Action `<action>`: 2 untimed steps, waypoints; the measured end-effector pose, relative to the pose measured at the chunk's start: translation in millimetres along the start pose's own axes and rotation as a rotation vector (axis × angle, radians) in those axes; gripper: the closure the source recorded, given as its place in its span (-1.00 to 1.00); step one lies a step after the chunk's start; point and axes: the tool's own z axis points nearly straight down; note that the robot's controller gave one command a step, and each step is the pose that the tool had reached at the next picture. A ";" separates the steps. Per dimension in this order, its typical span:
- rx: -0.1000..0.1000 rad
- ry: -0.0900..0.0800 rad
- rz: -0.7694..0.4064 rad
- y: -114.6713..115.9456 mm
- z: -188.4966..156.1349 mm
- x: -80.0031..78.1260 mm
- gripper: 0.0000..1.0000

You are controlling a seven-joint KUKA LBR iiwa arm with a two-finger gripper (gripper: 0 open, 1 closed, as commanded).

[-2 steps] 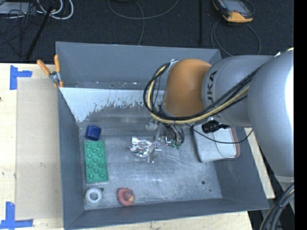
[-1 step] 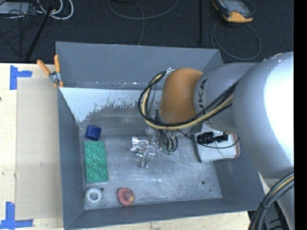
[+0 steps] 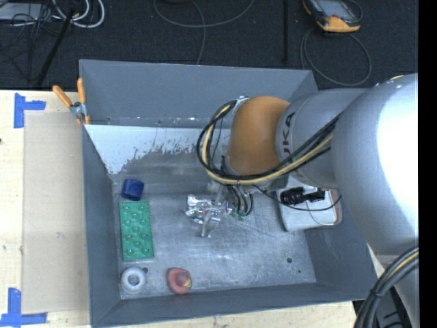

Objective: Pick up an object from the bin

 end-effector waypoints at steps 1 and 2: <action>-0.003 -0.009 0.000 0.8 -2.5 -2.4 1.00; -0.002 -0.004 -0.003 1.5 -59.2 -4.0 1.00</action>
Offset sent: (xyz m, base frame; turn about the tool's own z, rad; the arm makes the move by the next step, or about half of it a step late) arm 0.0000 0.0000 0.0000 0.0000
